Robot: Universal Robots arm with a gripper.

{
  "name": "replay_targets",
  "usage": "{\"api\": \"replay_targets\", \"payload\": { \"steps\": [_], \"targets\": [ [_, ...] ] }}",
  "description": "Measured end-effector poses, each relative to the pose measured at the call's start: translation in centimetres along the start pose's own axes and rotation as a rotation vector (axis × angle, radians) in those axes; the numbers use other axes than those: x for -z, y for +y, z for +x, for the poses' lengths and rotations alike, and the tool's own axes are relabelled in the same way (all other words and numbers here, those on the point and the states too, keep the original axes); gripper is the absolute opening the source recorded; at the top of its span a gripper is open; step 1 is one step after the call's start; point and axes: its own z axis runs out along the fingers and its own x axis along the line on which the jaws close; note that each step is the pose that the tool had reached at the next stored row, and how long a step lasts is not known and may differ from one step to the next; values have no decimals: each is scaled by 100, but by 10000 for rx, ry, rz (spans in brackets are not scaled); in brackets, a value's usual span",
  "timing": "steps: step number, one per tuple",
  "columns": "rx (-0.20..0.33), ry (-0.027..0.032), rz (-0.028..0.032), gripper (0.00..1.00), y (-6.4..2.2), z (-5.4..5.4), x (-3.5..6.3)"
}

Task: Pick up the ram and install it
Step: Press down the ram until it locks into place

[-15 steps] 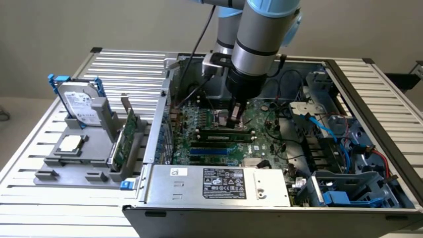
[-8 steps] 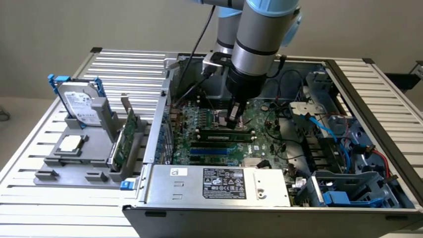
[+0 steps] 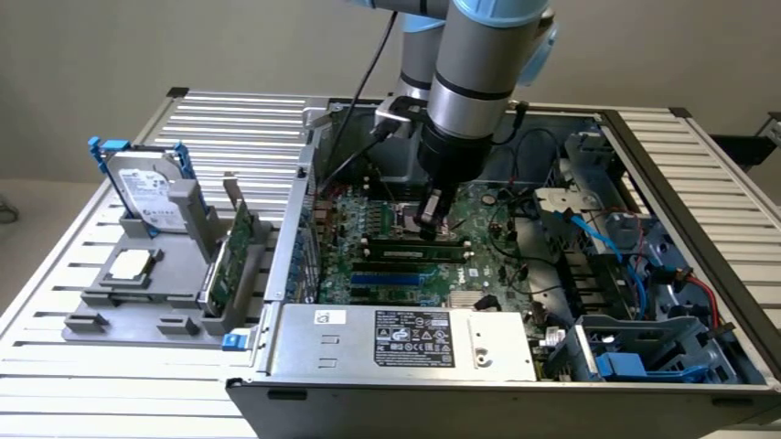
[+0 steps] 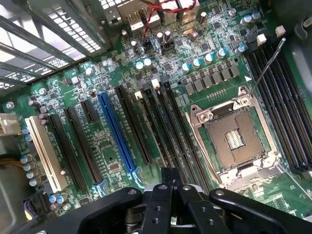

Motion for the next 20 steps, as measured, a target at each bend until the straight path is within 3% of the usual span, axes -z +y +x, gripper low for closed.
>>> {"api": "replay_targets", "payload": {
  "steps": [3,6,20],
  "targets": [
    [-294,47,50,11,0,0,-1],
    [-612,58,65,11,0,0,-1],
    [-2403,-56,-10,11,0,0,-5]
  ]
}}
